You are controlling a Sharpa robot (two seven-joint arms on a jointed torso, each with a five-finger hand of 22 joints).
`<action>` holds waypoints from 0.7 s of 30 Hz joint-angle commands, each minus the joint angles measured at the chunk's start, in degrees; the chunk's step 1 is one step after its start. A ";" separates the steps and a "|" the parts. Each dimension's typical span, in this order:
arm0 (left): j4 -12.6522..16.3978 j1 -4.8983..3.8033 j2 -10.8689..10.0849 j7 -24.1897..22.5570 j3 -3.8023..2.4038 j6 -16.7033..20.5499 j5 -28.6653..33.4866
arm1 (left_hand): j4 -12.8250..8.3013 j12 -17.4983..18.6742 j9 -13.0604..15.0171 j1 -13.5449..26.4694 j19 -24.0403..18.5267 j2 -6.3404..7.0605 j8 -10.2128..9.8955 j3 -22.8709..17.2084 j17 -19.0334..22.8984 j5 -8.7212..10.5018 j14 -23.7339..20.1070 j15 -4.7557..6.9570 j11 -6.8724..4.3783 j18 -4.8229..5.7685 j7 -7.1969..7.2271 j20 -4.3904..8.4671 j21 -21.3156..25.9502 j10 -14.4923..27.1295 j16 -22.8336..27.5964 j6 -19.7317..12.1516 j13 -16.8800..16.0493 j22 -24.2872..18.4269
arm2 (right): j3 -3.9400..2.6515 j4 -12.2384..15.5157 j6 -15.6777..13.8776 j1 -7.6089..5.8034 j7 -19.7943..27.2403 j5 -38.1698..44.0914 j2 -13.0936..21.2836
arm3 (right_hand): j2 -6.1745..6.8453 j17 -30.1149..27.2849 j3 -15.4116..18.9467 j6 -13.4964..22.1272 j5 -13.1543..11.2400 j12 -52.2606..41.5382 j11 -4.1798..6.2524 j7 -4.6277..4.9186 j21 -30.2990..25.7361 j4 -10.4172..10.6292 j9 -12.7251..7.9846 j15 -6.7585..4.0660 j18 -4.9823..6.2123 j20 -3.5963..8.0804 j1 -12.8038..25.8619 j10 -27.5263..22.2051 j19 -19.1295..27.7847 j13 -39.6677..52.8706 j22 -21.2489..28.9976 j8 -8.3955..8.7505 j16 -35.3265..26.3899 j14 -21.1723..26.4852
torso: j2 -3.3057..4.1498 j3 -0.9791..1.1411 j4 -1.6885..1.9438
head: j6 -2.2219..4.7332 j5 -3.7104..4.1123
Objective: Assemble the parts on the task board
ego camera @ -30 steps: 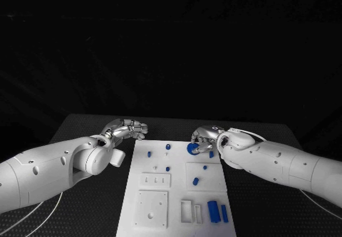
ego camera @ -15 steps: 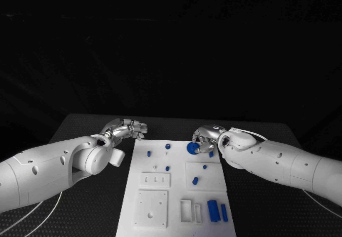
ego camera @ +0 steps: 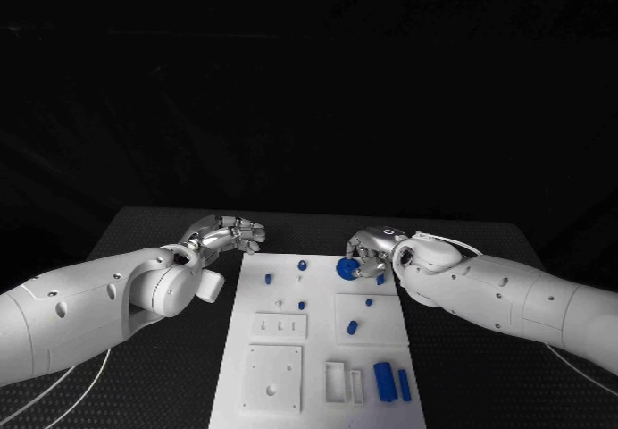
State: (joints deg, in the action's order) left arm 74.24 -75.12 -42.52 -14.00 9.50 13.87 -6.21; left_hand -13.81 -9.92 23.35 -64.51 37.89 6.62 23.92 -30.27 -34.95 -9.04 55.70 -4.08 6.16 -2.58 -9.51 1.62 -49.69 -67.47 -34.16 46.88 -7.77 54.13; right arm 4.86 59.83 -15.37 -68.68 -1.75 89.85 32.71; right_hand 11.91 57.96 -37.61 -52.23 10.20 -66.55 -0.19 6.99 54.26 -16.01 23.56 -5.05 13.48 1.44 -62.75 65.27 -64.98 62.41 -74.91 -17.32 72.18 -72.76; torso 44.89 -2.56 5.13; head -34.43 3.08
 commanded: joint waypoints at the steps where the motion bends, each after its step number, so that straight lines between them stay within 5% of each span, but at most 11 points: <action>1: 0.22 -0.07 0.09 -0.32 -0.04 -0.87 -0.23 | 0.01 0.31 0.07 0.35 -0.13 -0.28 -0.37 -0.33 0.06 0.26 -0.35 0.00 0.28 -1.12 -0.42 0.01 -0.27 -0.14 -0.21 -0.13 -0.07 0.08 | 0.69 -0.41 3.94 1.19 -0.94 0.77 -0.17 | -0.04 0.13 0.62 -0.87 -0.23 -0.33 -1.02 0.61 0.43 0.57 -0.03 0.11 1.52 0.00 1.45 -4.64 0.05 -0.09 -0.84 -0.19 -0.25 -0.36 | 0.01 -0.02 -0.02 | -0.01 0.09; 11: 0.31 -0.08 -0.07 -0.32 -0.06 -0.75 -0.29 | 0.02 0.33 0.08 0.38 -0.13 -0.30 -0.37 -0.34 0.07 0.27 -0.35 0.00 0.28 -1.11 -0.43 0.01 -0.27 -0.15 -0.23 -0.12 -0.08 0.09 | 0.73 -0.61 2.01 1.59 -1.33 3.05 -0.36 | -0.18 0.38 2.99 -1.03 1.13 -0.52 -0.91 0.53 0.58 1.33 0.05 0.03 1.52 0.12 4.39 -4.69 0.09 -0.31 -0.81 -0.31 -0.35 -0.49 | 0.02 -0.08 0.09 | 0.03 0.25; 15: 0.43 -0.08 -0.12 -0.32 -0.07 -0.79 -0.43 | 0.02 0.34 0.08 0.38 -0.13 -0.31 -0.38 -0.35 0.08 0.27 -0.35 0.00 0.28 -1.11 -0.43 0.01 -0.28 -0.15 -0.23 -0.12 -0.08 0.09 | 0.78 -0.79 1.81 1.79 -1.59 3.92 -0.52 | -0.41 0.47 2.34 -1.95 -1.23 -0.67 -0.62 0.20 0.63 0.64 0.29 -0.23 1.52 0.41 2.97 -4.39 -0.05 -0.47 -0.73 -0.83 -0.39 -0.73 | 0.03 -0.08 0.05 | 0.00 0.24; 21: 0.57 -0.09 -0.25 -0.32 -0.09 -0.76 -0.52 | 0.02 0.34 0.09 0.38 -0.13 -0.31 -0.38 -0.35 0.08 0.27 -0.35 0.00 0.28 -1.11 -0.43 0.01 -0.28 -0.15 -0.23 -0.12 -0.08 0.09 | 0.81 -0.98 2.02 1.96 -1.48 4.19 -0.60 | -0.46 0.48 2.17 -2.12 -1.54 -0.67 -0.56 0.15 0.62 0.76 0.32 -0.28 1.52 0.41 2.94 -4.31 -0.09 -0.54 -0.70 -0.90 -0.43 -0.79 | 0.05 -0.06 0.11 | -0.23 0.27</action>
State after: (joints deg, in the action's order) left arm 74.64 -75.12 -42.78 -13.97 9.47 13.84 -6.35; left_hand -13.80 -9.92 23.35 -64.51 37.89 6.62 23.92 -30.27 -34.96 -9.04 55.69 -4.08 6.16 -2.57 -9.51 1.62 -49.69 -67.46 -34.16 46.88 -7.77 54.16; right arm 4.84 59.33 -17.86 -68.04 -1.87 91.78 32.29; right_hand 11.42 58.38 -35.37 -53.29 8.58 -67.03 -0.19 5.93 54.57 -15.16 23.97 -5.33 13.48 1.51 -59.16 65.27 -65.12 61.91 -74.91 -18.31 71.98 -73.21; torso 44.92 -2.64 5.19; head -34.56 3.35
